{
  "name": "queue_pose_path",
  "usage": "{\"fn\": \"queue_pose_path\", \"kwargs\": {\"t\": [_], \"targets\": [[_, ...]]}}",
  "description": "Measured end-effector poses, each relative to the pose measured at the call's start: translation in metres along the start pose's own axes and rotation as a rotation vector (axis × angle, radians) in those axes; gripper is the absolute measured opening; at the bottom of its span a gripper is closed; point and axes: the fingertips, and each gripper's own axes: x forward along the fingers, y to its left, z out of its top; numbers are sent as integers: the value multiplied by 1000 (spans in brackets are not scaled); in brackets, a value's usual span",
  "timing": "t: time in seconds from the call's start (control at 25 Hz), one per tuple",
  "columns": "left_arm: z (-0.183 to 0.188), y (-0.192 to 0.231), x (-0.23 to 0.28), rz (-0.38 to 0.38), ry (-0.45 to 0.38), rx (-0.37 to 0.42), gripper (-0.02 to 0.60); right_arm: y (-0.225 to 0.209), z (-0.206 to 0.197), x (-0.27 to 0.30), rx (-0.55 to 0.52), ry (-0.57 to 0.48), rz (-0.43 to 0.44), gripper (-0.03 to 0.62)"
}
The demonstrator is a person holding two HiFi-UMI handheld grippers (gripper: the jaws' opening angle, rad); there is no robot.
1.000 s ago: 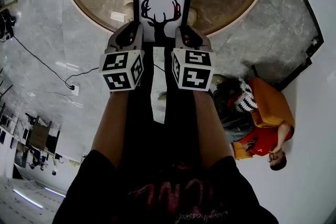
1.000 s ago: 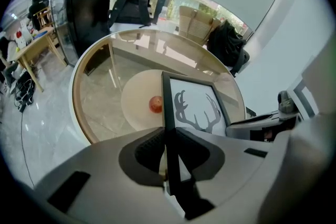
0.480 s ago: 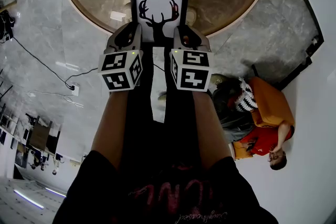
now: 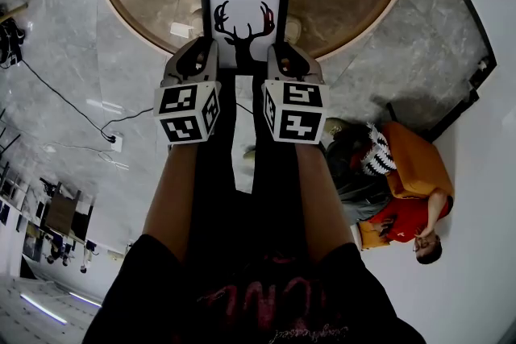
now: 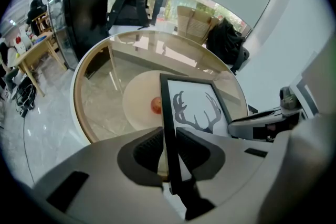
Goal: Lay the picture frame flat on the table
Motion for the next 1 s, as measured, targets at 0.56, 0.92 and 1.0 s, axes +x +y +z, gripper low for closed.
{"fn": "queue_pose_path", "kwargs": {"t": [0.56, 0.92, 1.0], "targets": [[25, -2, -24, -7, -84, 30, 37, -7, 23, -27, 0, -105, -51, 48], [63, -13, -62, -12, -144, 89, 11, 10, 66, -68, -44, -217, -49, 23], [74, -16, -70, -15, -167, 95, 11, 13, 76, -79, -59, -240, -46, 23]]}}
